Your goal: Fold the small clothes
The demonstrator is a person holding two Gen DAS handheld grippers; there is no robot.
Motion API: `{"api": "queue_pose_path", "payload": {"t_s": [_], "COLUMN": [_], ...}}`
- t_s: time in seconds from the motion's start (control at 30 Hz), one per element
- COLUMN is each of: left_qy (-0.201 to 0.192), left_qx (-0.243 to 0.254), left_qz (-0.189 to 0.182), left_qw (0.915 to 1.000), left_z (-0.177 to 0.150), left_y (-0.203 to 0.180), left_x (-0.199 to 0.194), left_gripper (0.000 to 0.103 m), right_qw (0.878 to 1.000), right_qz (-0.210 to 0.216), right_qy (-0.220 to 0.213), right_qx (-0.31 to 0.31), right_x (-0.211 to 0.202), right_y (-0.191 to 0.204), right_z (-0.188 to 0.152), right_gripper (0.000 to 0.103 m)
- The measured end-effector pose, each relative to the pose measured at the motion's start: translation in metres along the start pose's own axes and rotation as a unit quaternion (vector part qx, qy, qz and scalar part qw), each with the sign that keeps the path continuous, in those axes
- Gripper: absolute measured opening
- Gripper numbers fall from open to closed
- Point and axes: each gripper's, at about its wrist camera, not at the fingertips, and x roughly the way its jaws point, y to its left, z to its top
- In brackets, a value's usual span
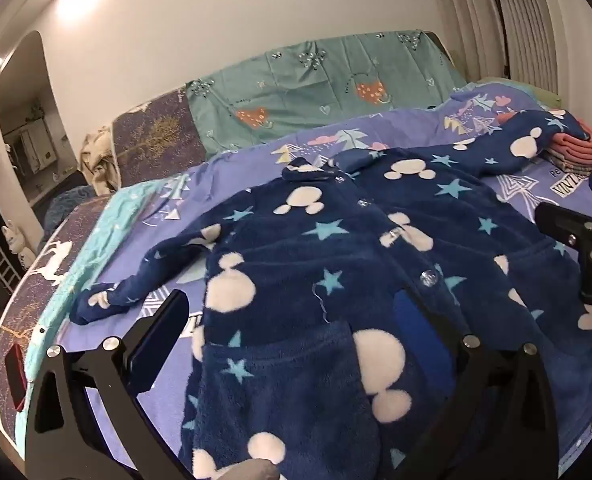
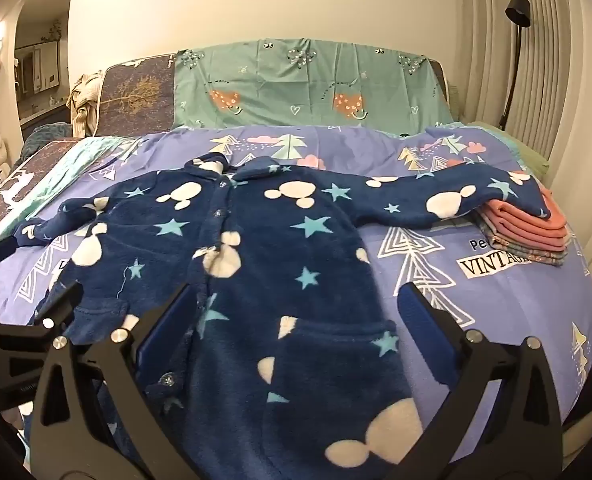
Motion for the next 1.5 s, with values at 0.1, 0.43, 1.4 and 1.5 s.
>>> {"api": "queue_pose_path", "payload": {"t_s": [0.1, 0.43, 1.4, 1.5], "left_qy": [0.008, 0.029, 0.041, 0.038], "left_qx": [-0.002, -0.005, -0.028, -0.033], "left_qz": [-0.015, -0.029, -0.017, -0.011], "left_qw": [0.9998, 0.9991, 0.9986, 0.9987], "left_z": [-0.005, -0.007, -0.025, -0.027], "left_y": [0.0, -0.004, 0.019, 0.026], "left_x": [0.003, 0.008, 0.018, 0.017], "left_gripper": [0.102, 0.102, 0.102, 0.102], "right_qw": [1.0, 1.0, 1.0, 0.999], "right_qz": [0.003, 0.003, 0.006, 0.013], "right_qy": [0.001, 0.008, 0.022, 0.022], "right_qx": [-0.001, 0.006, -0.019, -0.026], "right_x": [0.0, 0.004, 0.009, 0.011], "right_y": [0.0, 0.001, 0.028, 0.037], "right_z": [-0.001, -0.007, -0.001, 0.0], "right_gripper": [0.101, 0.101, 0.101, 0.101]}}
